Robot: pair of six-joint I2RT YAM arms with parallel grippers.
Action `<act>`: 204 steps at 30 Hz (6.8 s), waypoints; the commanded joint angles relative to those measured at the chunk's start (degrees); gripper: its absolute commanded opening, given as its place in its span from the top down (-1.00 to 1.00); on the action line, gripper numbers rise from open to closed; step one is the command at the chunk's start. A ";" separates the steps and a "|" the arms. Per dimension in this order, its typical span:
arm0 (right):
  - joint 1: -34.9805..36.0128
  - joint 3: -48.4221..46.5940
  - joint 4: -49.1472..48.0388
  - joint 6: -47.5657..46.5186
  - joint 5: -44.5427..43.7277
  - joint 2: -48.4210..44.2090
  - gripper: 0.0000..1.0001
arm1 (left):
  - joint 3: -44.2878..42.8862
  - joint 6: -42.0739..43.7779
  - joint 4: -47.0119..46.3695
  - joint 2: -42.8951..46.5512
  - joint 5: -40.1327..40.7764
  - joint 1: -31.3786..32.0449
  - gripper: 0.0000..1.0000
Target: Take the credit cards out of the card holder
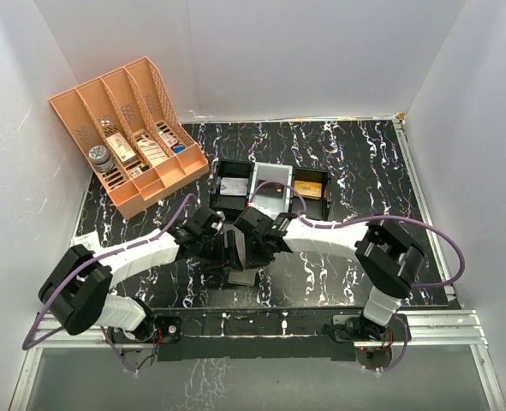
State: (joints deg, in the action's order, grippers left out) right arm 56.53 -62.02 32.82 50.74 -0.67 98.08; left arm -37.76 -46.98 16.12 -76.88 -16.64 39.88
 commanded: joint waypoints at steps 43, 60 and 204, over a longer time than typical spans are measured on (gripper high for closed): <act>-10.29 12.66 -2.71 0.74 1.94 -12.23 0.33 | -6.32 2.93 7.57 -5.26 7.93 3.43 -0.19; -11.90 12.30 -6.19 -7.54 5.84 -11.12 0.92 | -5.49 1.44 7.68 8.13 17.96 3.36 -0.68; -19.82 14.62 -5.46 -4.93 10.31 -29.53 0.01 | -7.90 -0.29 -19.53 -14.96 -6.61 5.84 -0.32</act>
State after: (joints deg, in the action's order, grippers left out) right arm 36.99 -40.21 25.61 47.75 11.68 69.38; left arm -42.81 -48.88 -5.39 -91.81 -23.94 44.82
